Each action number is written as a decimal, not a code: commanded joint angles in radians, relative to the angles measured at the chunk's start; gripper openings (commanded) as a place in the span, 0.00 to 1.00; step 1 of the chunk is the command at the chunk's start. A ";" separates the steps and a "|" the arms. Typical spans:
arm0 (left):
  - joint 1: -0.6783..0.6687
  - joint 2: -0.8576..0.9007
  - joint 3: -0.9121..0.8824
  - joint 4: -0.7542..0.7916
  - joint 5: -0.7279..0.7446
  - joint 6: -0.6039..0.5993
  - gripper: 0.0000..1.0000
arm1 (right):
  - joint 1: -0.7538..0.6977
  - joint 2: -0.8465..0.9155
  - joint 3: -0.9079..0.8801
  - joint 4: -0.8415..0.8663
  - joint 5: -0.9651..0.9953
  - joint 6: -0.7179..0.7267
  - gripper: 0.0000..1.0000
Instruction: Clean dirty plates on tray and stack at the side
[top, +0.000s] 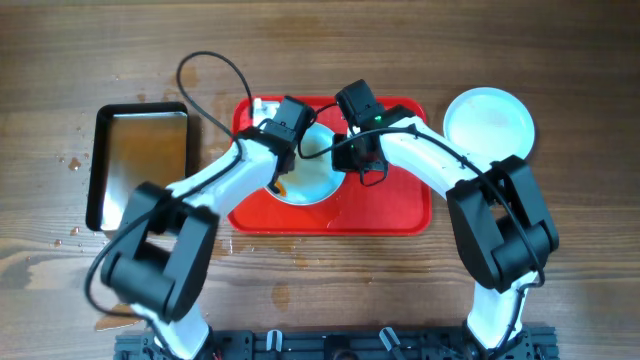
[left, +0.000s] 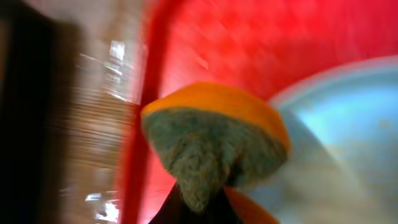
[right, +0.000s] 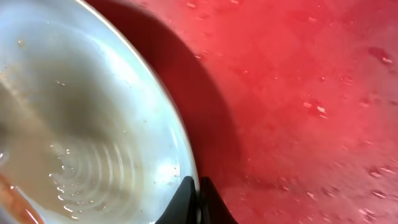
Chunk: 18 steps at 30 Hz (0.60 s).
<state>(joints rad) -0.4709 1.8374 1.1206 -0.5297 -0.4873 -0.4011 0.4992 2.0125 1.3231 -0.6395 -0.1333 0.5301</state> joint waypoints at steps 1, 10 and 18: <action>0.014 -0.134 -0.009 -0.002 -0.081 0.002 0.04 | -0.014 0.028 -0.008 -0.012 0.058 -0.007 0.04; 0.005 -0.056 -0.010 0.074 0.518 -0.174 0.04 | -0.014 0.028 -0.008 -0.010 0.058 -0.008 0.04; 0.002 0.074 -0.010 0.025 0.509 -0.206 0.04 | -0.014 0.028 -0.008 -0.011 0.058 -0.007 0.04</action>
<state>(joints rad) -0.4667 1.8801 1.1164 -0.4706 0.0147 -0.5823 0.4919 2.0125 1.3231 -0.6426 -0.1219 0.5297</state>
